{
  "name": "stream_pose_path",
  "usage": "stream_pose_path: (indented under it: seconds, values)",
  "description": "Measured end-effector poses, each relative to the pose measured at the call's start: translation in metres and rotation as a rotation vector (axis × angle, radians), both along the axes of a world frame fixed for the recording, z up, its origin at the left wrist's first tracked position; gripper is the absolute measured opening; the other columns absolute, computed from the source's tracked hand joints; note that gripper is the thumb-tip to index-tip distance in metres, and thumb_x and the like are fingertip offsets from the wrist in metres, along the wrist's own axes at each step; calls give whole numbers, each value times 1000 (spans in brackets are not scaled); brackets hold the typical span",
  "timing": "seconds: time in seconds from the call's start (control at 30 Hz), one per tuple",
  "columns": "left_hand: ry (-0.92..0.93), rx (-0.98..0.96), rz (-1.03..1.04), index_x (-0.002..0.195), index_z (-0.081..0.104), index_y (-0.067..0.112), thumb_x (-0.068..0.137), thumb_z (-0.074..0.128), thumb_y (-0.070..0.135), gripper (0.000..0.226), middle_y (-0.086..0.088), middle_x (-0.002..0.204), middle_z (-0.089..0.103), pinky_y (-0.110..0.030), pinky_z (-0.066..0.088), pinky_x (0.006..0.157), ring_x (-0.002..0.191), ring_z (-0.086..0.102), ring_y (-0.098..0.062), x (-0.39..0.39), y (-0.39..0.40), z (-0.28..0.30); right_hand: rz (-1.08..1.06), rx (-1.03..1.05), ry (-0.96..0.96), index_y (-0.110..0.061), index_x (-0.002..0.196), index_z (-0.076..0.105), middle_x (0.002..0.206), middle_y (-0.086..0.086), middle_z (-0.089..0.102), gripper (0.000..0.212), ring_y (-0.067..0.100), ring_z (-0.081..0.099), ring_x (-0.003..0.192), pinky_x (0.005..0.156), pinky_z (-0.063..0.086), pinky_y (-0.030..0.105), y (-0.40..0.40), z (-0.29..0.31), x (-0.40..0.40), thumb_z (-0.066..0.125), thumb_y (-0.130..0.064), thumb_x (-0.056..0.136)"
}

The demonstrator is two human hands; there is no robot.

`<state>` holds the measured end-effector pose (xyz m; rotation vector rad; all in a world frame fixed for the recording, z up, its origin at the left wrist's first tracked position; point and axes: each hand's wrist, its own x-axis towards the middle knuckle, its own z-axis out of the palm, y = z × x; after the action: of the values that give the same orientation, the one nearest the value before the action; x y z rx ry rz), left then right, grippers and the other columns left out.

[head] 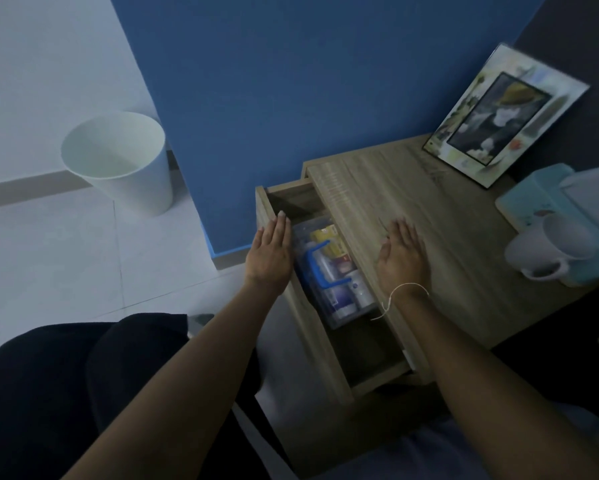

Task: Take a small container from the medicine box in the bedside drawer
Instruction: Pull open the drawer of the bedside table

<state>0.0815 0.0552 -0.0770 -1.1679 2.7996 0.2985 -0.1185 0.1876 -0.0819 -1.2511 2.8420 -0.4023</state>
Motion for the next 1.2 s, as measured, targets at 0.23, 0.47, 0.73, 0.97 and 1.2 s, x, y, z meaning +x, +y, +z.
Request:
stream_pose_path:
  seconds: [0.23, 0.47, 0.73, 0.97, 1.2]
  values:
    - [14, 41, 2, 149, -10, 9, 102, 22, 27, 60, -8, 159, -15, -37, -1, 121, 147, -12, -20, 11, -3, -1, 11, 63, -13, -9, 151, 22, 160, 10, 21, 53, 23, 13, 149, 122, 9, 40, 0, 2, 0, 26, -27, 102]
    - [-24, 78, 20, 149, -10, 8, 102, 19, 33, 61, -9, 159, -16, -39, 0, 121, 147, -13, -21, 35, -8, 1, 27, 139, -11, -10, 153, 10, 162, 8, 10, 59, 19, 4, 150, 122, 3, 40, 0, -1, -3, 17, -38, 101]
    - [-67, 76, 56, 149, -10, 8, 102, 20, 34, 62, -9, 159, -16, -39, 1, 121, 147, -13, -21, 68, -11, 7, 27, 122, -15, -7, 152, 13, 162, 9, 11, 59, 20, 5, 150, 122, 3, 39, 0, 0, -1, 20, -36, 102]
    - [-65, 102, 68, 149, -10, 9, 102, 20, 35, 61, -8, 159, -15, -39, 2, 121, 147, -13, -21, 79, -10, 13, 28, 126, -19, -8, 152, 11, 162, 8, 10, 59, 18, 4, 150, 122, 3, 39, 0, 1, -1, 18, -37, 102]
    - [-101, 99, 69, 149, -10, 8, 102, 20, 37, 63, -10, 159, -15, -41, 2, 122, 147, -13, -23, 76, -10, 14, 27, 116, -31, -9, 152, 11, 163, 7, 10, 59, 18, 4, 150, 122, 3, 39, 0, 0, -3, 18, -37, 101]
